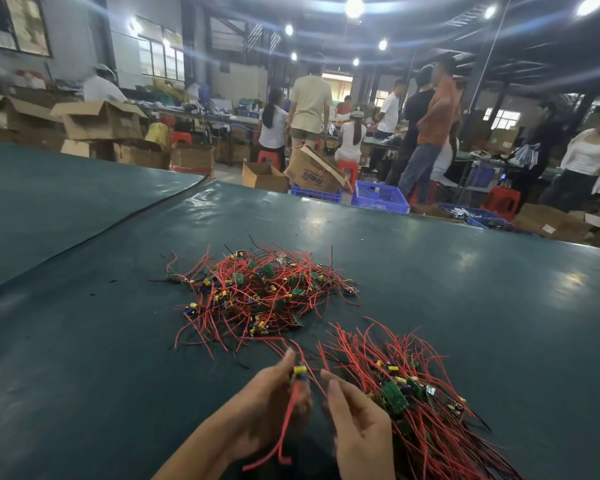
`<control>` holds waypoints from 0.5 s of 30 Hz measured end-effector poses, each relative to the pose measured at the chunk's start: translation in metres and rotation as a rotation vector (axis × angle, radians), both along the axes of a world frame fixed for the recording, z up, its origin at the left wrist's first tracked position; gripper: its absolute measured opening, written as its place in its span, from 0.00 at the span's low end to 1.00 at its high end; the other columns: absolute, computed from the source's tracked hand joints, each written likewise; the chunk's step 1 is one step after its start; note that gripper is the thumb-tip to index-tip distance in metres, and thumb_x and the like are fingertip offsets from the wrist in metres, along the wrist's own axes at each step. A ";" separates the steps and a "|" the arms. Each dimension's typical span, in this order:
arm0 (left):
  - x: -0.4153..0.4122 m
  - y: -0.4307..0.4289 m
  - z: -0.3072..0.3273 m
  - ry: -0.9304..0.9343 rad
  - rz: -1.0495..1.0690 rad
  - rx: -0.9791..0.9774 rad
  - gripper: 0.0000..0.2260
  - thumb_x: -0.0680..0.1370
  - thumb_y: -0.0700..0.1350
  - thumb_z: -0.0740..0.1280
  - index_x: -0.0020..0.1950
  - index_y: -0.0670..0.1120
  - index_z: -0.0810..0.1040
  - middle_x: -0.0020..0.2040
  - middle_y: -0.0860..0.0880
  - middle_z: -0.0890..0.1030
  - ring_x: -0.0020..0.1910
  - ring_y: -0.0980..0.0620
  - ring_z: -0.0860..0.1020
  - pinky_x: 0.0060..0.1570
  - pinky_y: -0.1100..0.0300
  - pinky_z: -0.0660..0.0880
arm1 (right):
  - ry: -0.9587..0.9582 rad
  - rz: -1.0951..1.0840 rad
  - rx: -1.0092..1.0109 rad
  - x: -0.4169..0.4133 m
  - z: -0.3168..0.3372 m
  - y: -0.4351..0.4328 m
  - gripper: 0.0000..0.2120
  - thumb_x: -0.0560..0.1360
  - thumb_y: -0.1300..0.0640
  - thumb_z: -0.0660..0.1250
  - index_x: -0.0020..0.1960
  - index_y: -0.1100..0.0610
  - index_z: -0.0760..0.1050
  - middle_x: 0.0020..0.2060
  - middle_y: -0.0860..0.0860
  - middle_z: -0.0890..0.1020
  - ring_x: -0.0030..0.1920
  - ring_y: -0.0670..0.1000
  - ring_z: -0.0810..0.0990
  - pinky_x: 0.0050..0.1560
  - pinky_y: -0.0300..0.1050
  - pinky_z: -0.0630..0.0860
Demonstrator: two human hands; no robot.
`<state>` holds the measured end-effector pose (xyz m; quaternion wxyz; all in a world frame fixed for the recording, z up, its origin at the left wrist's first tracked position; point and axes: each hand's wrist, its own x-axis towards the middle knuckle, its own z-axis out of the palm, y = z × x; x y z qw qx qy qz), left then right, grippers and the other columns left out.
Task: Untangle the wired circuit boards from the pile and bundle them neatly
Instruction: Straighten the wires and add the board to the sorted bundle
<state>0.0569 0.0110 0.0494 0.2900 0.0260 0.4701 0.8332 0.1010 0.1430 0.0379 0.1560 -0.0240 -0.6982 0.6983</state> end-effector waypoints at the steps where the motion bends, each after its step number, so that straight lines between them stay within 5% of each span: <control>1: 0.003 0.002 -0.002 0.029 -0.085 -0.045 0.22 0.72 0.60 0.60 0.30 0.43 0.74 0.27 0.47 0.71 0.27 0.52 0.70 0.33 0.61 0.69 | -0.063 0.039 -0.050 0.000 0.002 0.001 0.13 0.76 0.58 0.66 0.40 0.46 0.86 0.31 0.49 0.83 0.31 0.44 0.79 0.34 0.32 0.73; 5: 0.008 0.003 -0.005 0.066 -0.292 -0.103 0.21 0.77 0.56 0.62 0.36 0.40 0.79 0.31 0.48 0.80 0.30 0.54 0.79 0.36 0.63 0.75 | -0.212 0.182 -0.166 0.002 0.007 -0.001 0.14 0.73 0.50 0.65 0.38 0.55 0.86 0.35 0.58 0.85 0.36 0.49 0.84 0.39 0.39 0.79; 8: 0.007 0.001 -0.004 0.077 -0.302 -0.120 0.23 0.77 0.58 0.63 0.33 0.41 0.80 0.30 0.47 0.80 0.30 0.53 0.79 0.37 0.63 0.75 | -0.253 0.151 -0.284 0.002 0.008 -0.003 0.12 0.71 0.57 0.69 0.32 0.62 0.83 0.29 0.60 0.82 0.26 0.51 0.81 0.27 0.38 0.76; 11: 0.002 0.003 -0.005 -0.004 -0.205 -0.179 0.23 0.78 0.59 0.61 0.40 0.41 0.83 0.32 0.45 0.78 0.30 0.52 0.78 0.35 0.63 0.76 | -0.280 0.112 -0.370 0.003 0.008 0.001 0.13 0.75 0.60 0.67 0.34 0.62 0.84 0.30 0.63 0.82 0.25 0.55 0.81 0.25 0.43 0.77; 15: 0.002 0.007 -0.005 -0.019 -0.186 -0.170 0.11 0.72 0.50 0.68 0.33 0.46 0.80 0.29 0.48 0.76 0.28 0.53 0.76 0.32 0.62 0.73 | -0.226 0.013 -0.339 0.000 0.005 0.003 0.11 0.74 0.56 0.67 0.39 0.57 0.86 0.31 0.63 0.83 0.29 0.59 0.80 0.31 0.46 0.78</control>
